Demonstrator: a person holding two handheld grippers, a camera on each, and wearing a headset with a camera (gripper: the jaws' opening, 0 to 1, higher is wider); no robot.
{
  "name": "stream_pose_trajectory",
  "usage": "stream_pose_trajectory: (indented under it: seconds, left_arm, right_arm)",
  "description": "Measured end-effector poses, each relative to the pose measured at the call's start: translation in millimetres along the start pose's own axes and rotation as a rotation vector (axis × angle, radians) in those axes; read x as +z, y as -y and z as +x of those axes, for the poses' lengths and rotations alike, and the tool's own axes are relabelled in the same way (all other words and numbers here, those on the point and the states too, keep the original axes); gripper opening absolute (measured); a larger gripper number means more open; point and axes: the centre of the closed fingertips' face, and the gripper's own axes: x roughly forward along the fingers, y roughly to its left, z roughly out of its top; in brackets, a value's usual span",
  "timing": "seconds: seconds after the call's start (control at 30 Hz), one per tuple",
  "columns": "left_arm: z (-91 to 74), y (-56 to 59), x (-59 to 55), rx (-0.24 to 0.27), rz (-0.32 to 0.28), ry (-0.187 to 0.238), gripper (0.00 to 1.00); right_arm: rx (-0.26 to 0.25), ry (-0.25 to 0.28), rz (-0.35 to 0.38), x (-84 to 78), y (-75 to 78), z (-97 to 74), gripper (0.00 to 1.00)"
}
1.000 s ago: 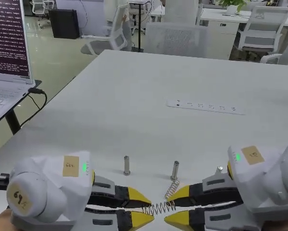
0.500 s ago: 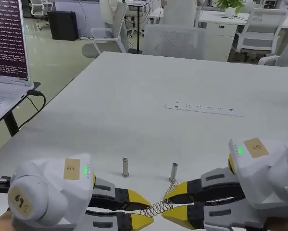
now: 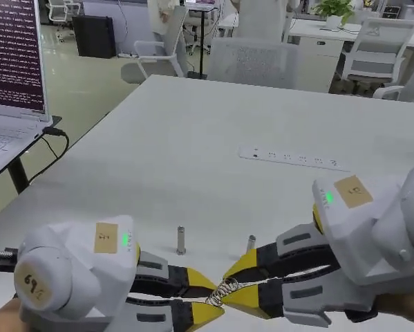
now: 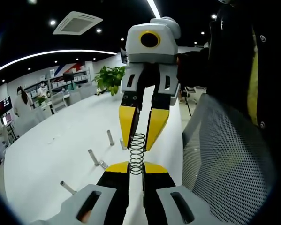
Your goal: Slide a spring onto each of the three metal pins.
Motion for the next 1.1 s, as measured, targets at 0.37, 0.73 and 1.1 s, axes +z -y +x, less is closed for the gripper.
stream_pose_trajectory:
  seconds: [0.37, 0.73, 1.1]
  left_arm:
    - [1.5, -0.9, 1.9, -0.006, -0.027, 0.016, 0.02]
    - [1.7, -2.4, 2.7, 0.003, -0.035, 0.023, 0.02]
    - [-1.4, -7.1, 4.9, 0.025, -0.054, 0.044, 0.02]
  right_arm:
    - [0.048, -0.131, -0.066, -0.2, 0.2, 0.4, 0.11]
    - [0.129, -0.261, -0.132, -6.3, -0.9, 5.3, 0.13]
    - [0.174, -0.345, -0.168, -6.7, 1.8, 10.0, 0.11]
